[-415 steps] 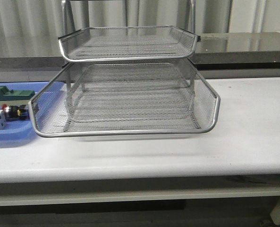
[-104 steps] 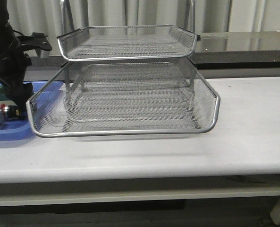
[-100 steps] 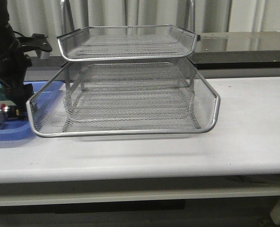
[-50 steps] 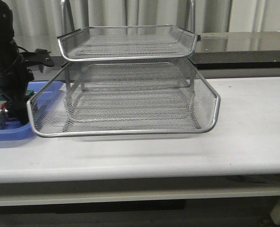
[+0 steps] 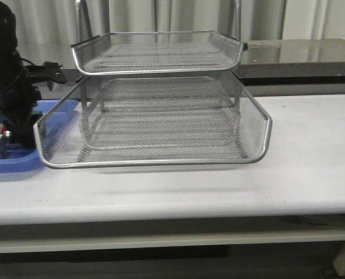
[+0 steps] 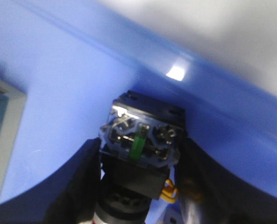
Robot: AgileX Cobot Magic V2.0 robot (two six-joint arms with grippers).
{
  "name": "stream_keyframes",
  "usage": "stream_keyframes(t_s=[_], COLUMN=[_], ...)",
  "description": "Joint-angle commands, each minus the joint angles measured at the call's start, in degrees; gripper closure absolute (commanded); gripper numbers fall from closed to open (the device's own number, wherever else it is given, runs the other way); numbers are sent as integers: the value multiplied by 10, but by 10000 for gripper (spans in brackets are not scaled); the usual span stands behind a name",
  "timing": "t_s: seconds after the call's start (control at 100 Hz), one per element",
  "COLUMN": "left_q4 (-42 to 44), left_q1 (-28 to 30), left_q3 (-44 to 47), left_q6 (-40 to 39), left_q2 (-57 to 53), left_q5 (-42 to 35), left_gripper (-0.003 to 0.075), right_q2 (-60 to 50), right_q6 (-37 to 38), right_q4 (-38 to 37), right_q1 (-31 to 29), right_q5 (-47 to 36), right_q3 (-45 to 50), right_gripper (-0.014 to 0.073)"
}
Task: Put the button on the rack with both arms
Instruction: 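Lower the left gripper into the blue tray and grasp the red button, then carry the red button with the left gripper over the pulled-out tier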
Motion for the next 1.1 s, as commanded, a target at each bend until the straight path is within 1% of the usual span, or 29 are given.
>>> stream_keyframes(t_s=[0.0,0.15,0.32,0.4,0.51,0.69,0.92,1.09], left_q4=[1,1,-4,-21,-70,-132,-224,-240], left_q1=[-1,6,25,35,49,52,25,-31], left_q3=[-17,-17,-17,-17,-17,-17,-17,-17], left_q6=[-3,-7,-22,-22,-22,-22,-5,-4], left_q2=[-63,-103,-150,-176,-208,-266,-334,-355], left_q5=[-9,17,65,87,101,123,160,182], left_gripper=[569,575,575,575,575,575,575,575], right_q2=[2,2,2,2,2,2,2,2], right_q6=[-2,-2,-2,-2,-2,-2,-2,-2], right_q4=[-5,-5,-5,-5,-5,-5,-5,-5], right_q1=[0,0,0,0,0,0,0,0], right_q5=[-31,-31,-31,-31,-31,-31,-31,-31], right_q3=[-17,-17,-17,-17,-17,-17,-17,-17], right_gripper=[663,663,663,663,663,663,663,663])
